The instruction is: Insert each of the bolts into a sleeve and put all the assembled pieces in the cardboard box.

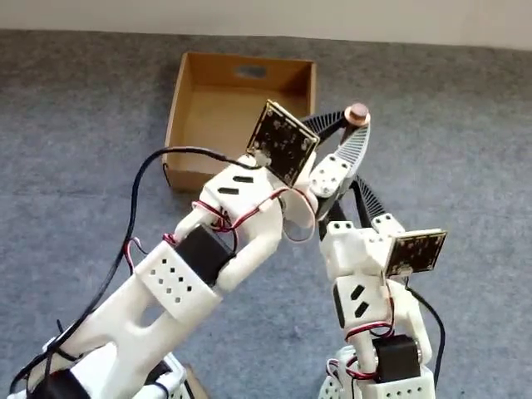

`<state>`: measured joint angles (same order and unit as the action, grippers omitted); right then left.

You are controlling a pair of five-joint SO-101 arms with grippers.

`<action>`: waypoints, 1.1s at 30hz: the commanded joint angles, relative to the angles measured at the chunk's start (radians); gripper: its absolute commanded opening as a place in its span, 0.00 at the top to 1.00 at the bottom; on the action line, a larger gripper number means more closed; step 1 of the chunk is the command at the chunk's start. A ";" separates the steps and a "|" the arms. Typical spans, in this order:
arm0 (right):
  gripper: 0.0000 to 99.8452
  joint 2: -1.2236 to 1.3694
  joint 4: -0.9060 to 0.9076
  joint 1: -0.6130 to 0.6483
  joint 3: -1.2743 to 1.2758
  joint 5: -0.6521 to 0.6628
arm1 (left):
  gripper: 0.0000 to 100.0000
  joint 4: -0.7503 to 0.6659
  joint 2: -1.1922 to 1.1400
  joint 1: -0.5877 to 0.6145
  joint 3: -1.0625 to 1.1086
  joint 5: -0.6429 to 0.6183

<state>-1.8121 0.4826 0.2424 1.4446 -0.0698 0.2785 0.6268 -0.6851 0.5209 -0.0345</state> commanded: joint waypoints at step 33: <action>0.99 -0.010 -0.024 -0.010 -0.002 -0.008 | 0.99 0.032 -0.053 0.005 0.018 -0.009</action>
<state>-1.8121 0.4826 0.2378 1.4507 -0.0698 0.2831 0.5685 -0.7158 0.5424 -0.0361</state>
